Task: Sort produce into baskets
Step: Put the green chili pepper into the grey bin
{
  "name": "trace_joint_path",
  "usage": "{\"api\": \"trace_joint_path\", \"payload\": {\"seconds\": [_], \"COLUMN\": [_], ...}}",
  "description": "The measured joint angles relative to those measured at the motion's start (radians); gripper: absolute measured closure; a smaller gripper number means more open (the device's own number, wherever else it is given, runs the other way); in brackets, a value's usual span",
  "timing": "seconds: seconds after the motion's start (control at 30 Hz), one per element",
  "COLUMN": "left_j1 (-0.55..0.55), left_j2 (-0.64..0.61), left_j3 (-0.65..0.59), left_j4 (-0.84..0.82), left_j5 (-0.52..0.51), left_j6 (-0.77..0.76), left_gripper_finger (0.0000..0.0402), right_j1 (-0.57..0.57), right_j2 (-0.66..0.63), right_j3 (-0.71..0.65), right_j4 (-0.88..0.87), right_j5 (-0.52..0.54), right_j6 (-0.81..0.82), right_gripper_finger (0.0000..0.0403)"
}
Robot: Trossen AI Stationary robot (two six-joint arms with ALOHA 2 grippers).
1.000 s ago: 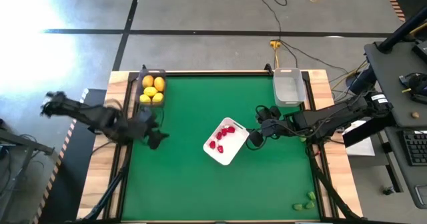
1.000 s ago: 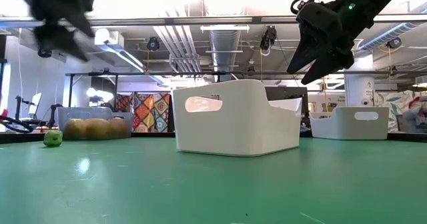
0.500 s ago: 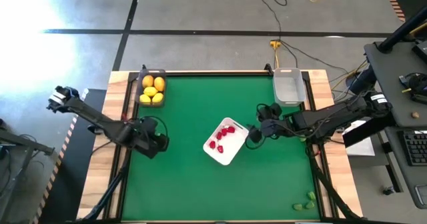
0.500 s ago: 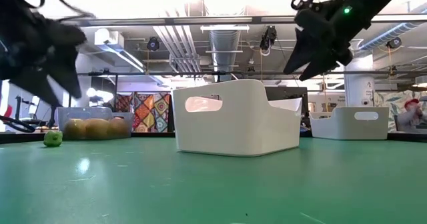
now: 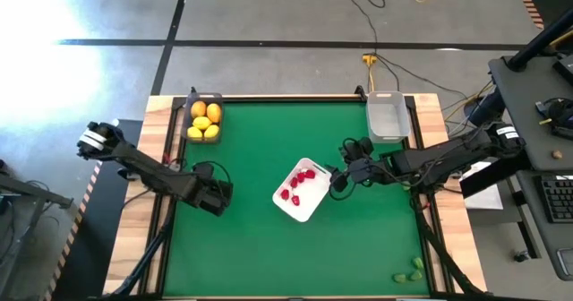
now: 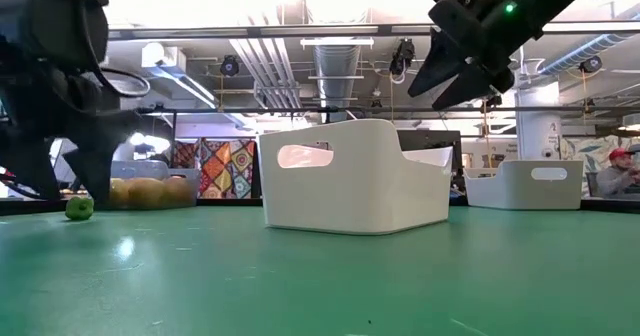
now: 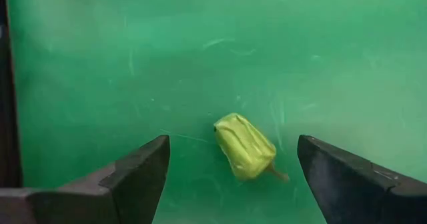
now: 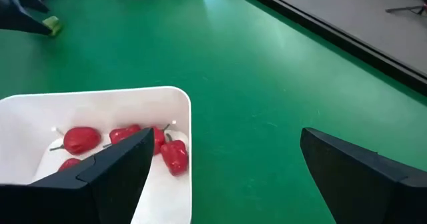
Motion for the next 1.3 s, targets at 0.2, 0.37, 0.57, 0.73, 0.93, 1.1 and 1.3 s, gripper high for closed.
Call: {"api": "trace_joint_path", "payload": {"seconds": [0.2,0.37,0.57,0.73,0.93,1.1,1.3], "left_j1": [0.031,0.039,0.039,0.045,0.121,0.283,0.467], "left_j2": [0.073,0.136,0.142,0.123,0.107,0.111,0.128], "left_j3": [-0.012,-0.008,-0.002,0.04,0.152,0.284,0.433], "left_j4": [0.091,0.092,0.103,0.119,0.125,0.298,0.443], "left_j5": [0.006,0.005,-0.008,0.002,-0.088,-0.079,0.126], "left_j6": [-0.057,-0.106,-0.11,0.0,0.258,0.73,1.194], "left_gripper_finger": [0.0092,0.013,0.0239,0.0325,0.037,0.0367,0.0368], "right_j1": [0.0,0.0,-0.003,0.002,0.011,0.011,0.025], "right_j2": [0.0,0.0,0.0,-0.002,-0.003,0.011,0.058], "right_j3": [-0.001,-0.001,0.0,0.05,0.145,0.135,0.054], "right_j4": [-0.001,-0.004,-0.011,-0.052,-0.208,-0.369,-0.426], "right_j5": [0.0,0.003,0.183,0.204,0.058,-0.023,-0.091], "right_j6": [-0.016,-0.015,-0.137,-0.235,-0.273,-0.137,0.041], "right_gripper_finger": [0.0035,0.0035,0.0035,0.0035,0.0035,0.0035,0.0035]}}
